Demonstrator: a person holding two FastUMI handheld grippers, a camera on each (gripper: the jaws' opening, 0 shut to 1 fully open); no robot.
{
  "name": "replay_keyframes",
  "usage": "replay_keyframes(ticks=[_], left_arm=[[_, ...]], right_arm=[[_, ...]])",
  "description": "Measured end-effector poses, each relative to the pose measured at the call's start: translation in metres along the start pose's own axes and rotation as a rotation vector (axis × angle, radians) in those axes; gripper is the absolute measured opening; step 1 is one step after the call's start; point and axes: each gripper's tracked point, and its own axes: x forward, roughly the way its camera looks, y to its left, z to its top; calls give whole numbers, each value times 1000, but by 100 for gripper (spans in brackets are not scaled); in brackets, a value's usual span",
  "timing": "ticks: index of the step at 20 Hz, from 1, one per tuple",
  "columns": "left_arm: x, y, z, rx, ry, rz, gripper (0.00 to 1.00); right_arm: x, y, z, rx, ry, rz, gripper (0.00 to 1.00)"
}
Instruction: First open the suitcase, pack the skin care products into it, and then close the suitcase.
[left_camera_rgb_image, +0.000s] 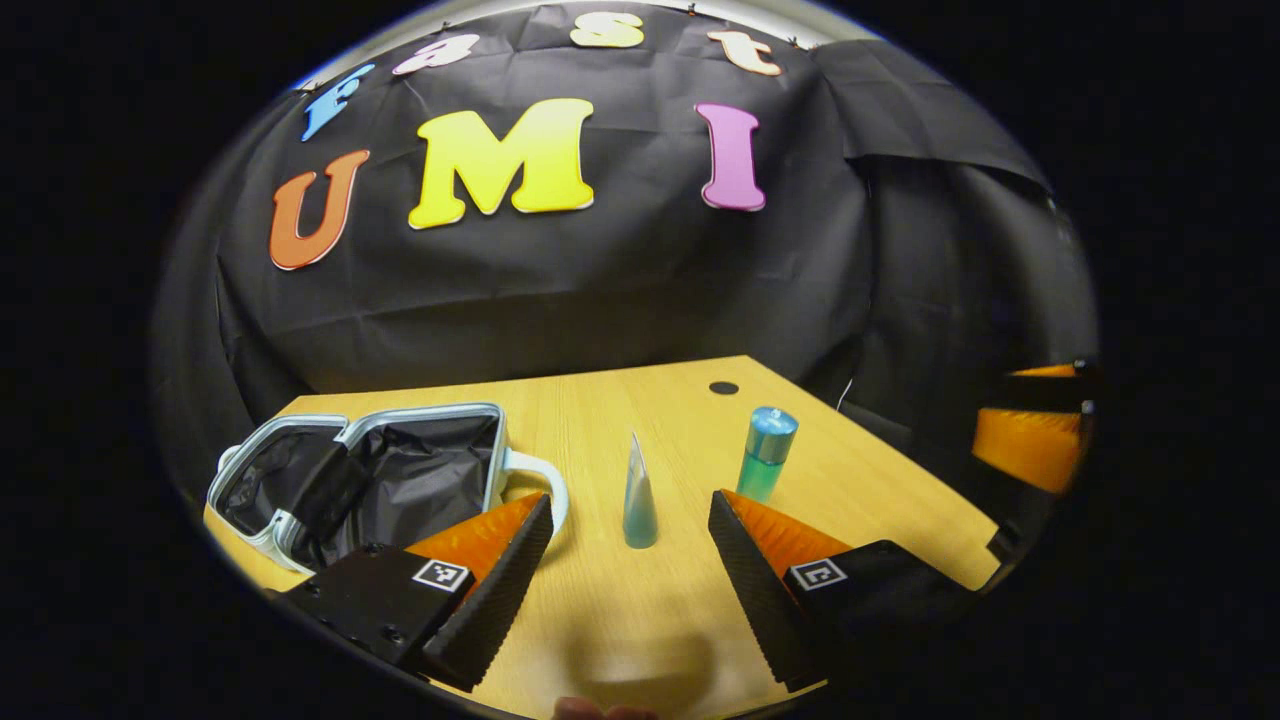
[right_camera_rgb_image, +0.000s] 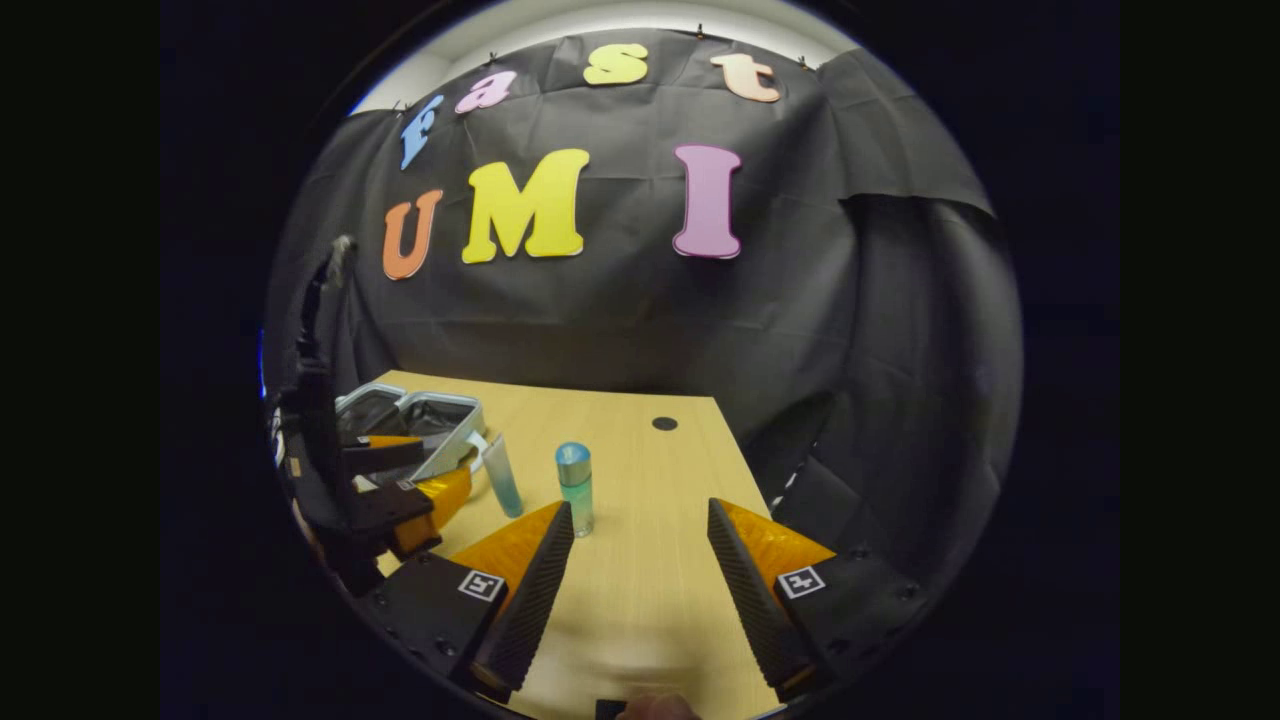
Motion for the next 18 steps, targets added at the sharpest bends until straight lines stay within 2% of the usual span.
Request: replay_keyframes(ticks=[6, 11, 12, 14, 17, 18], left_arm=[[59, 2, -37, -25, 84, 1, 100], [88, -8, -50, -15, 134, -48, 99], [91, -10, -54, -13, 149, -53, 92], [97, -14, -62, -14, 184, -63, 84], [103, -13, -70, -11, 221, -56, 76], [105, -11, -72, -25, 233, -52, 66]], right_arm=[[-6, -43, -5, -67, 44, -71, 80], [-11, -57, -18, -58, 83, -107, 80], [-11, -56, -18, -64, 84, -104, 80], [-10, -56, -18, -76, 85, -100, 80], [-6, -55, -16, -65, 87, -96, 80], [-4, -53, -17, -66, 94, -92, 80]])
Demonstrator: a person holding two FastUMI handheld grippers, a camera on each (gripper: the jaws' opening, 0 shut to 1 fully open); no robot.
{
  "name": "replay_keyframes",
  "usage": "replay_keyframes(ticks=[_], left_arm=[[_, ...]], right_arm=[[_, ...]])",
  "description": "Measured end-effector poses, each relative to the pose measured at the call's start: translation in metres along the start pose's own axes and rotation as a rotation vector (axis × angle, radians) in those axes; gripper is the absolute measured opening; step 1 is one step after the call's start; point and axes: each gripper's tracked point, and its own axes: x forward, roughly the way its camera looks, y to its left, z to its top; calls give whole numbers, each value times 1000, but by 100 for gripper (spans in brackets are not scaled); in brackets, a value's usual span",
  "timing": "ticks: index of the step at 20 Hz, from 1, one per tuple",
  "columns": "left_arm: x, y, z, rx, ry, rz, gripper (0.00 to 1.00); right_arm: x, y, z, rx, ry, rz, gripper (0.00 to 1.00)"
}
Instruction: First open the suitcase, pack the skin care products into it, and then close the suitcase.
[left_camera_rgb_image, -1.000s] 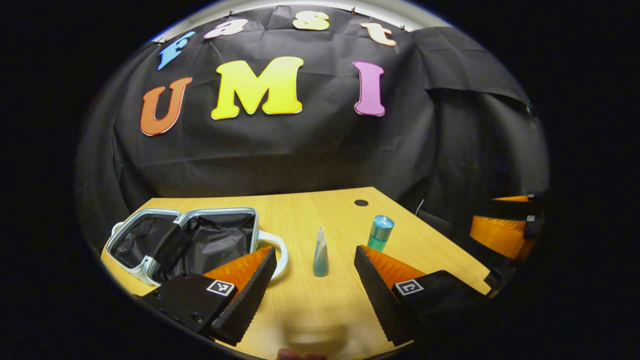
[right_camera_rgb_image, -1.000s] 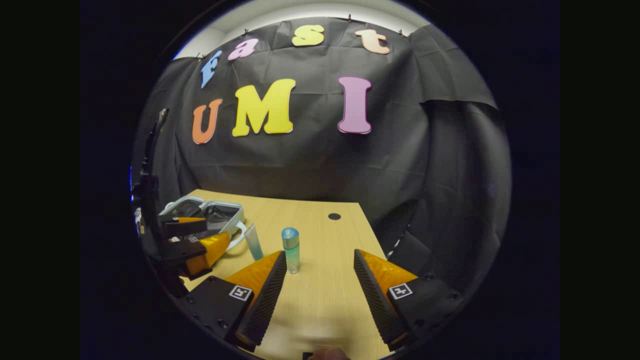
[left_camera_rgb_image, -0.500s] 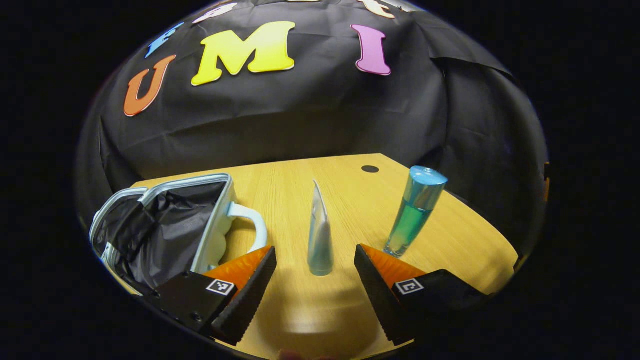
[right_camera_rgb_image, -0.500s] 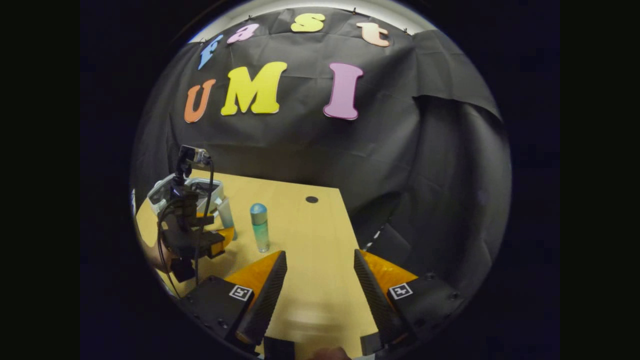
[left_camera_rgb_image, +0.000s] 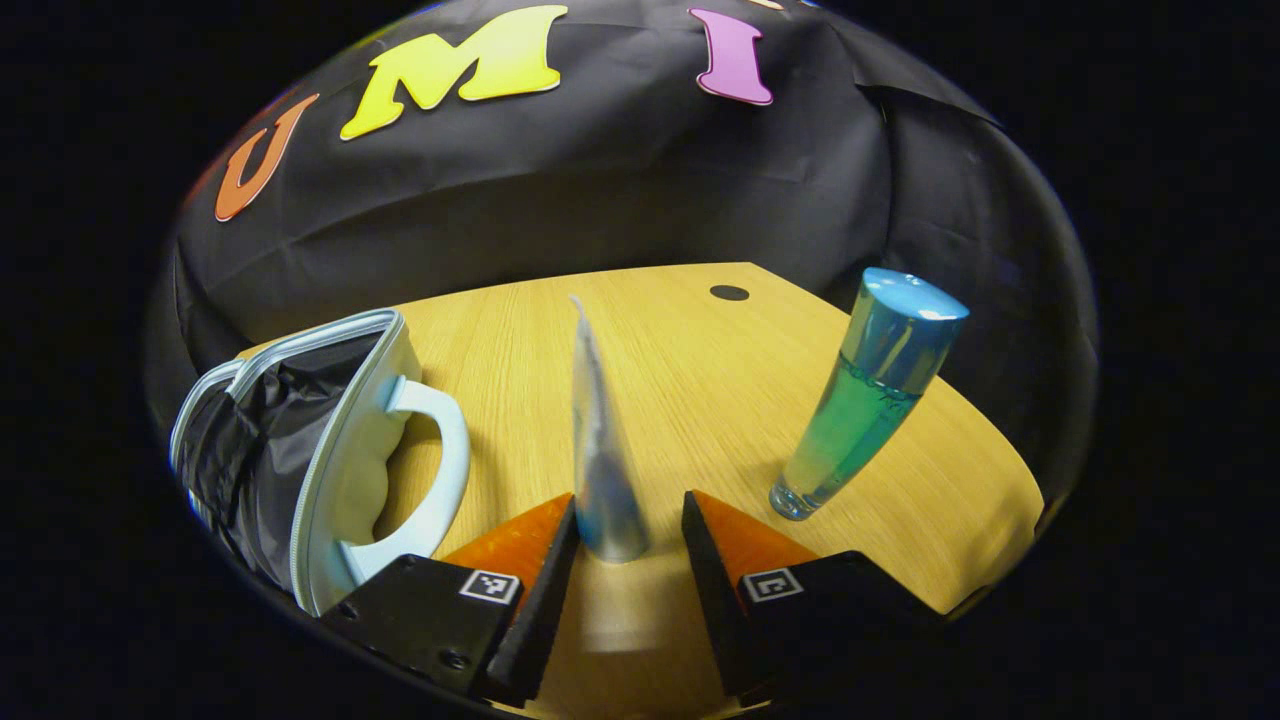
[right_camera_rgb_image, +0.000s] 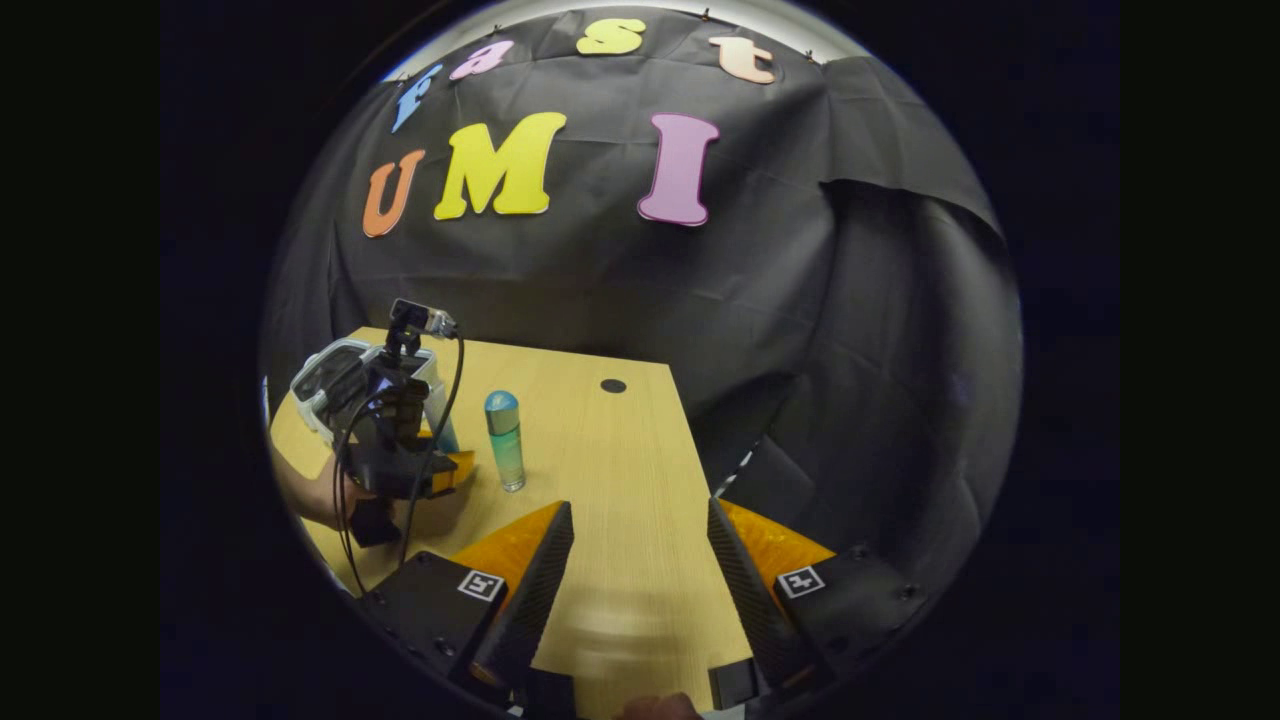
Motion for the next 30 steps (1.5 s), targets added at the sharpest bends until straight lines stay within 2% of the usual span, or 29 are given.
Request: replay_keyframes(ticks=[2, 4, 5, 6, 7, 8, 9, 12, 15, 19, 22, 27, 28, 30], left_arm=[[-2, 3, -1, -23, 7, -4, 44], [-3, 5, -3, -32, 20, -11, 42], [-6, 6, -5, -41, 27, -15, 49], [-14, 6, -4, -50, 31, -21, 40], [-26, 5, -1, -50, 34, -32, 40], [-42, 6, 7, -38, 20, -36, 47], [-59, 8, 14, -25, 10, -42, 39], [-113, 13, 23, -29, 6, -47, 39], [-158, 25, 26, -77, 9, -13, 39], [-191, 50, 20, -151, 23, 55, 39], [-207, 74, 14, -159, 31, 118, 39], [-226, 103, 6, -212, 40, 185, 39], [-228, 109, 7, -211, 37, 197, 39], [-231, 117, 8, -219, 36, 213, 39]], right_arm=[[3, 7, -1, -7, 10, 21, 80], [5, 12, -2, -10, 14, 46, 80], [9, 16, -4, -8, 20, 60, 80], [15, 23, -7, -2, 28, 79, 80], [22, 33, -10, 14, 41, 109, 80], [29, 45, -13, 40, 59, 146, 80], [38, 58, -16, 69, 72, 180, 80], [72, 97, -24, 119, 102, 249, 80], [102, 129, -20, 132, 97, 291, 80], [143, 157, -30, 94, 117, 312, 81], [167, 167, -28, 99, 118, 301, 80], [188, 184, -37, 114, 169, 314, 80], [190, 185, -39, 111, 176, 311, 76], [194, 180, -36, 99, 169, 286, 62]])
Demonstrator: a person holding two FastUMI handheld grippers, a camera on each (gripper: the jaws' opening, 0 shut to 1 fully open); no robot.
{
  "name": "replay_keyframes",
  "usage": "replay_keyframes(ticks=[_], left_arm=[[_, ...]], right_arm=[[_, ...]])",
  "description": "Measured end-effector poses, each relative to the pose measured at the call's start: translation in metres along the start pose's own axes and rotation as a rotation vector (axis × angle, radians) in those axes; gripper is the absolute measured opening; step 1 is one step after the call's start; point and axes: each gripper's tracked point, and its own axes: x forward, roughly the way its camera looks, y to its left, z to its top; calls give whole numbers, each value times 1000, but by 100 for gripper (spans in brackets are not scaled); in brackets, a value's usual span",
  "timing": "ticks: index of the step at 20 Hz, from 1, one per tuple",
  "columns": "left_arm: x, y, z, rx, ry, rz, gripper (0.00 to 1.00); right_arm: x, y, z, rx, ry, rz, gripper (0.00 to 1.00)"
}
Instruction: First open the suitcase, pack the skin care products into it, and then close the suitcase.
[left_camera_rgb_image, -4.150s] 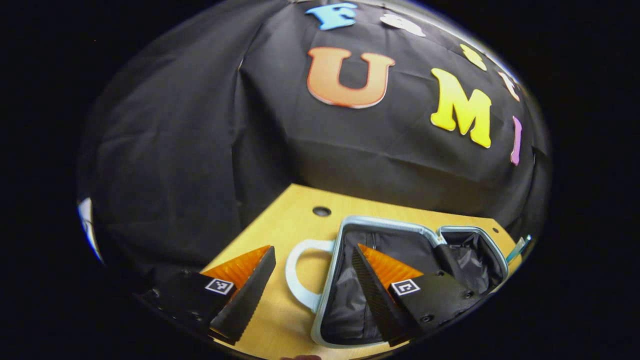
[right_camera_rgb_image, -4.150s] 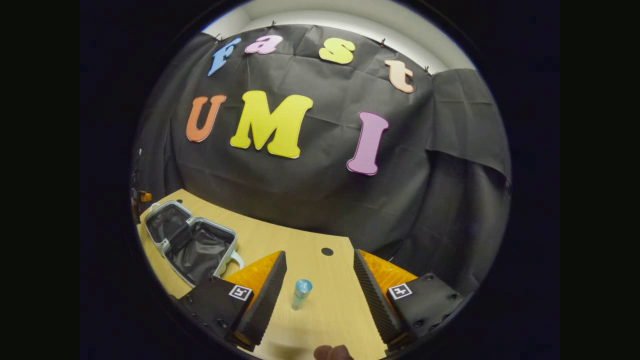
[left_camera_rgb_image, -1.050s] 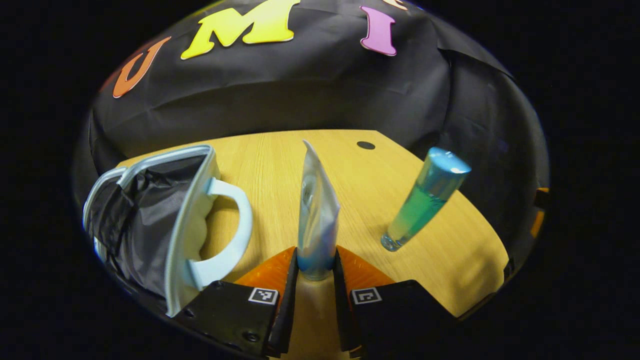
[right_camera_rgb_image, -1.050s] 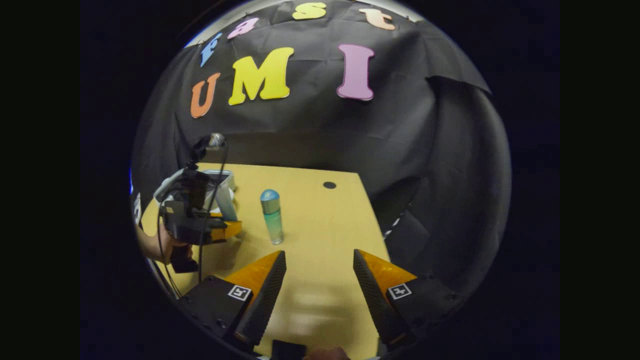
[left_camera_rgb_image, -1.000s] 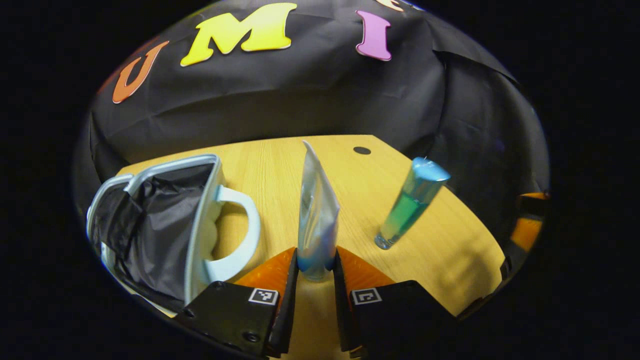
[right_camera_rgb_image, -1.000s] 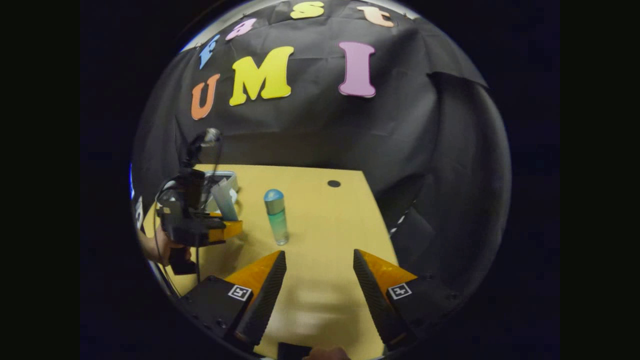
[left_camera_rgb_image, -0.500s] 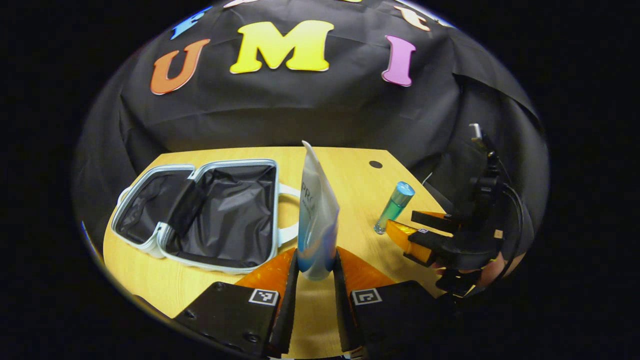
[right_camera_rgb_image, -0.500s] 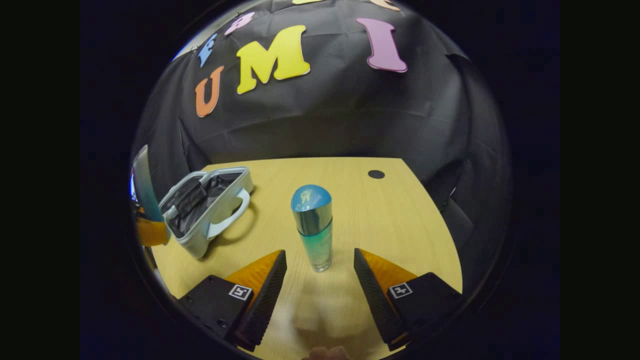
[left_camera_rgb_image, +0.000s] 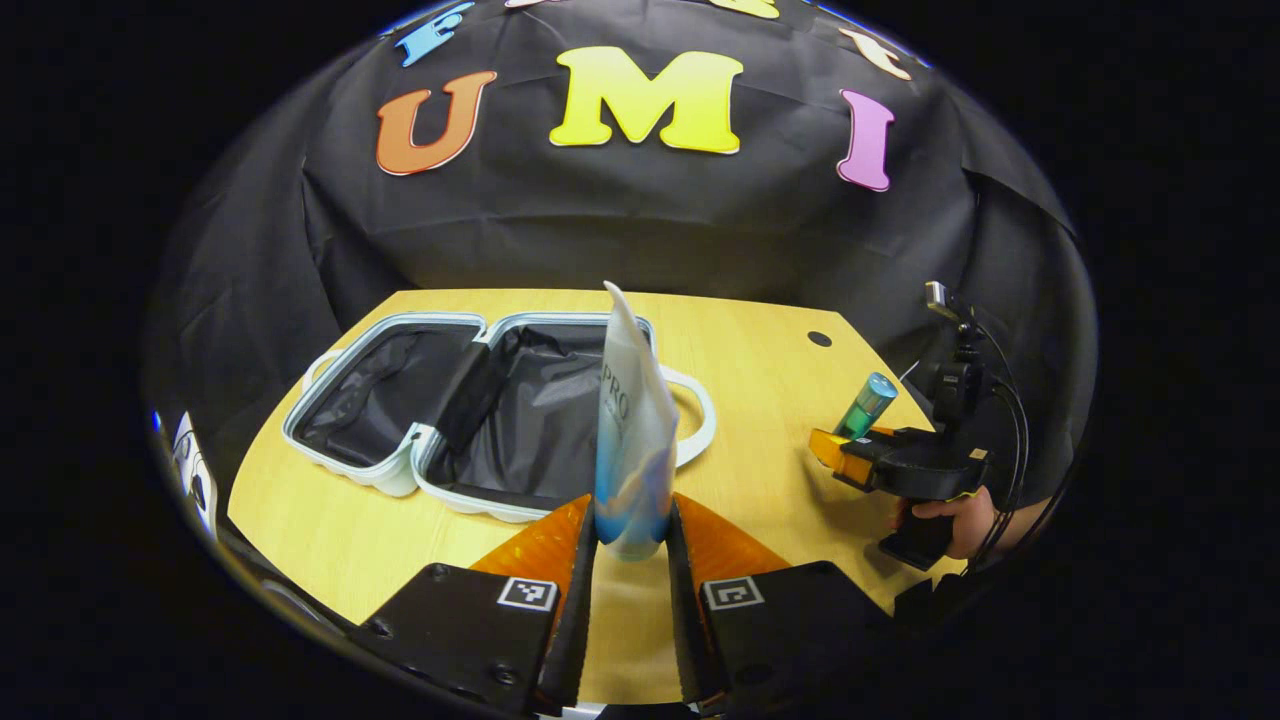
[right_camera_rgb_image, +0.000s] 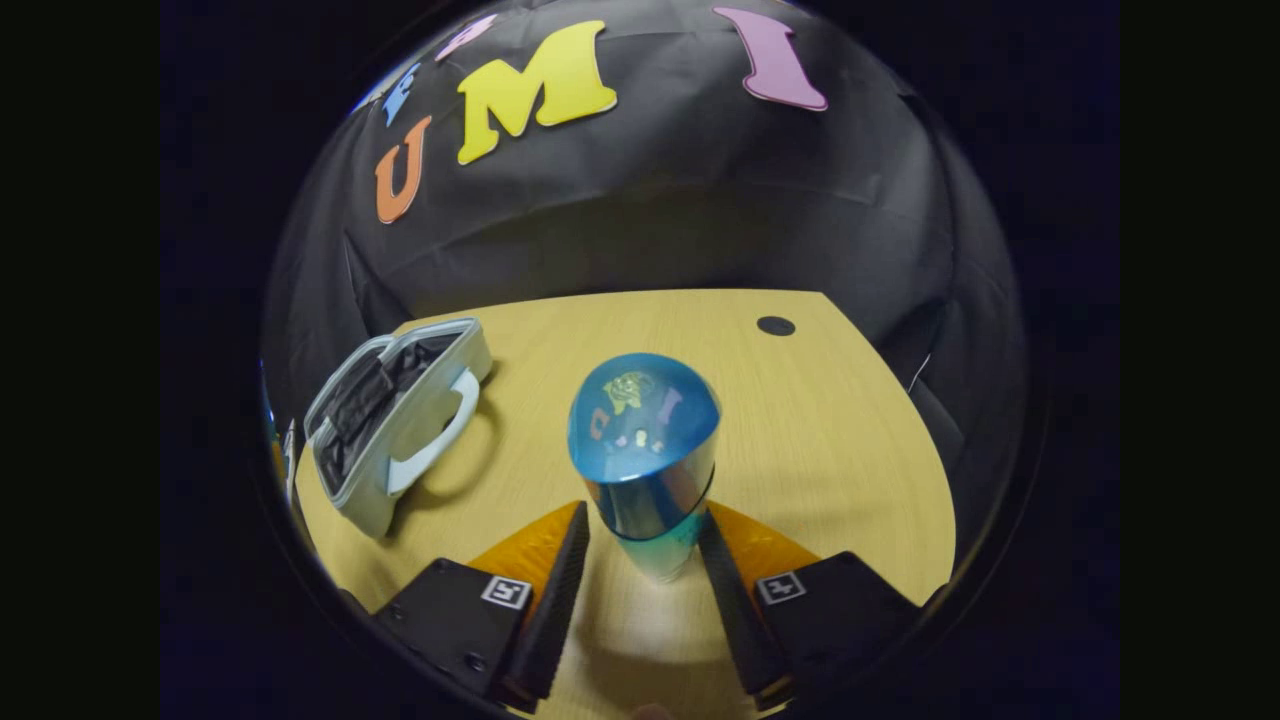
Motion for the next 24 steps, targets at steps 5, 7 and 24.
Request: replay_keyframes(ticks=[5, 7, 24], left_arm=[[12, 25, 15, -24, 14, 9, 39], [26, 40, 28, -54, 26, -4, 39], [152, 115, -29, -74, 764, -172, 38]], right_arm=[[-5, 8, 1, -1, 50, 45, 35], [-22, 17, 4, 10, 65, 87, 34], [-187, 18, 22, 181, 129, 261, 34]])
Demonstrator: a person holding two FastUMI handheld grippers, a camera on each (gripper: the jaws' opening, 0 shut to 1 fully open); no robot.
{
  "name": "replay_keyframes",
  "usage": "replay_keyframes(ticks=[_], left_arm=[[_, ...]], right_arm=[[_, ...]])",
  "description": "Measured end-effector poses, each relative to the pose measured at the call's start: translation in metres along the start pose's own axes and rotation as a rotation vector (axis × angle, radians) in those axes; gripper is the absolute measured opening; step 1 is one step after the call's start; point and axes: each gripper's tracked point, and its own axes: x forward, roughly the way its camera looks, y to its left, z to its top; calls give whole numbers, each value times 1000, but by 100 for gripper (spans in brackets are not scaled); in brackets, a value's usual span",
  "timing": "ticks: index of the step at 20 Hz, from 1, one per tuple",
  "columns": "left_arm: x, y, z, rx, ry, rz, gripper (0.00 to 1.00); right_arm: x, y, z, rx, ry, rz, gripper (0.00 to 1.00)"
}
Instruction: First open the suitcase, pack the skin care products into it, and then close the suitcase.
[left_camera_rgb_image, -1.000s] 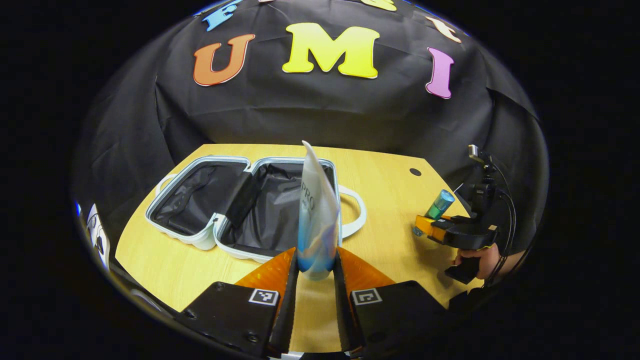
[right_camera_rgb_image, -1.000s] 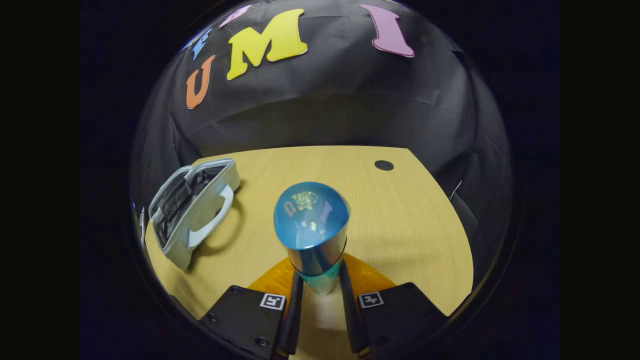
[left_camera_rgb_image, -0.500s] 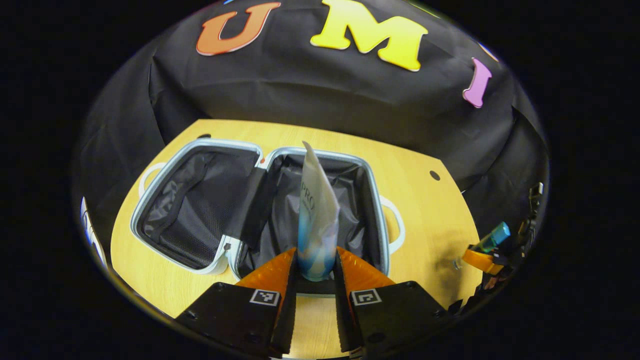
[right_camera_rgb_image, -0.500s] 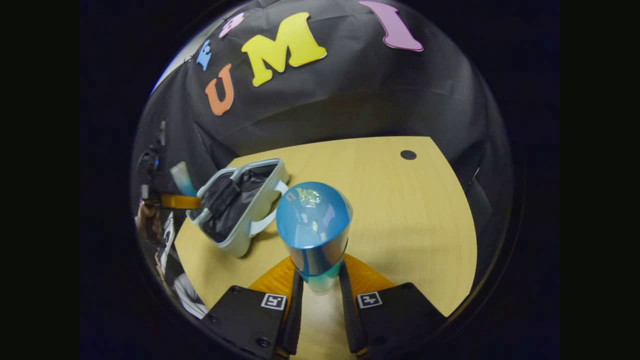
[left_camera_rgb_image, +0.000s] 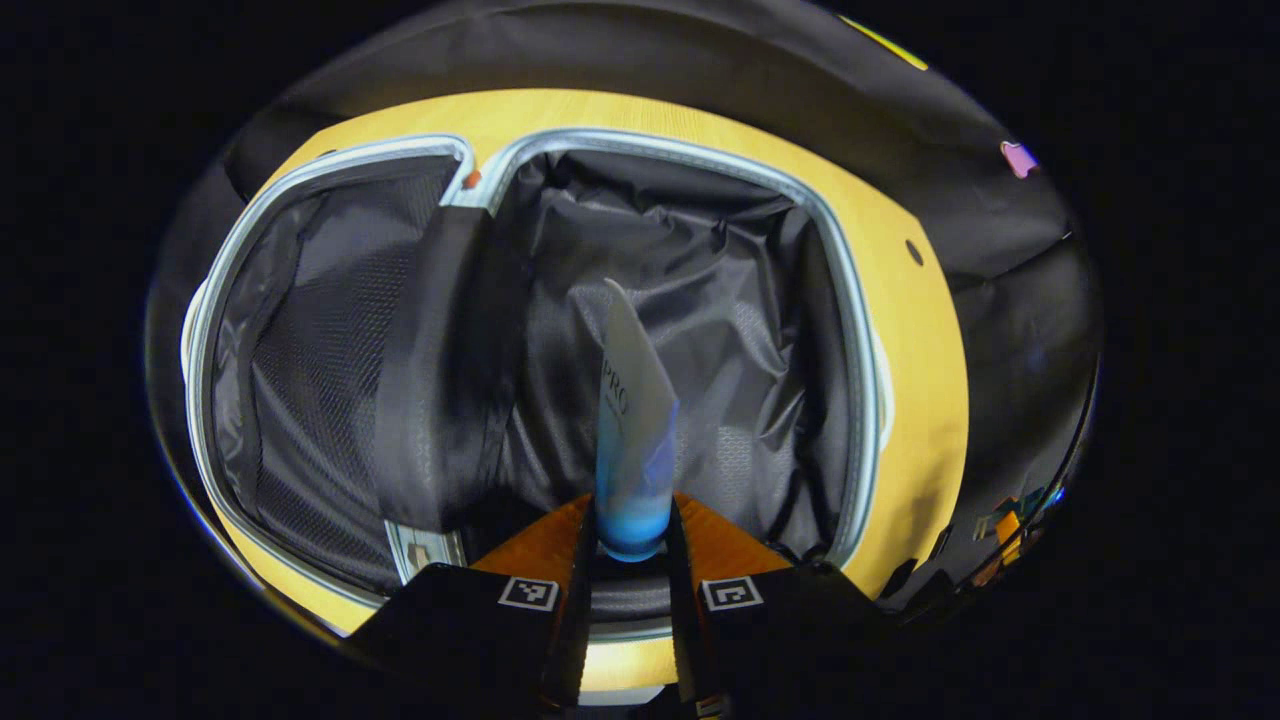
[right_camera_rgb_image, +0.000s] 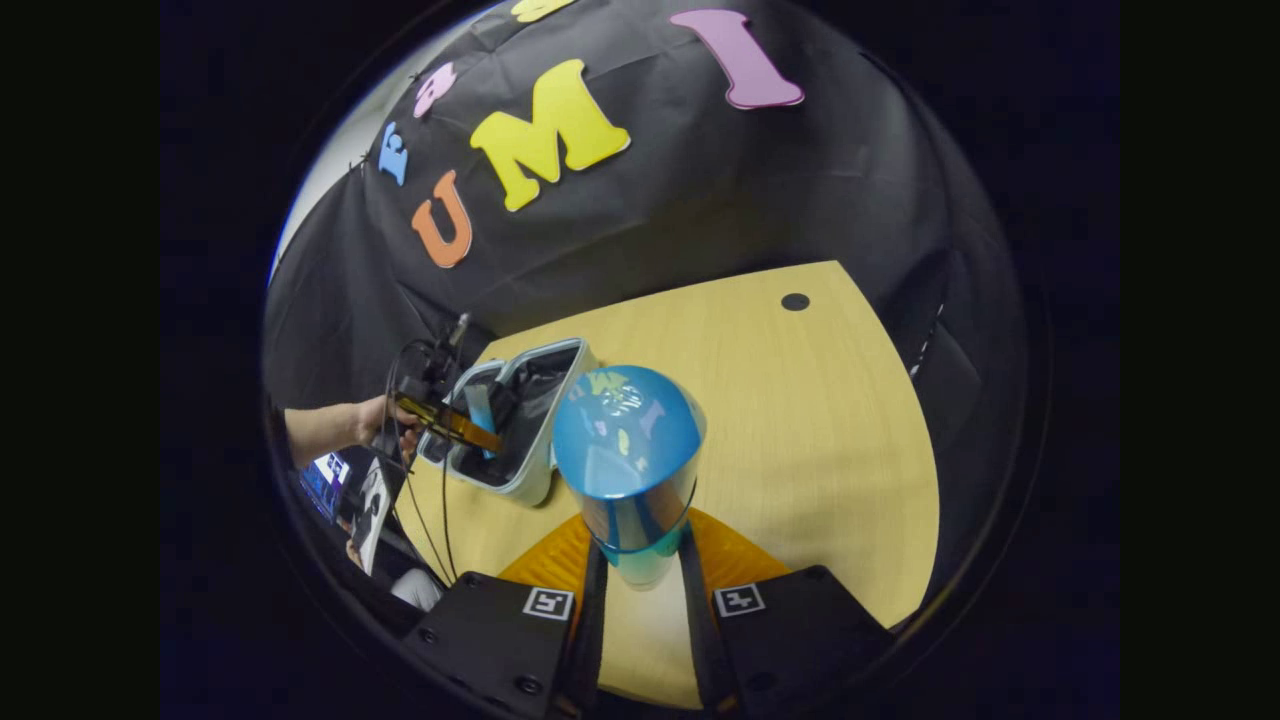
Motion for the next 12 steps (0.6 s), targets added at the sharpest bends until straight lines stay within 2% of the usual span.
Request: replay_keyframes(ticks=[6, 9, 12], left_arm=[[17, 11, -4, -1, 111, 35, 38], [21, 12, -15, -6, 210, 57, 38], [22, 12, -12, 20, 224, 85, 38]], right_arm=[[-19, -14, 1, 21, -31, -43, 35], [-21, -17, 2, 54, -33, -44, 34], [-25, -17, 5, 43, -46, -42, 34]])
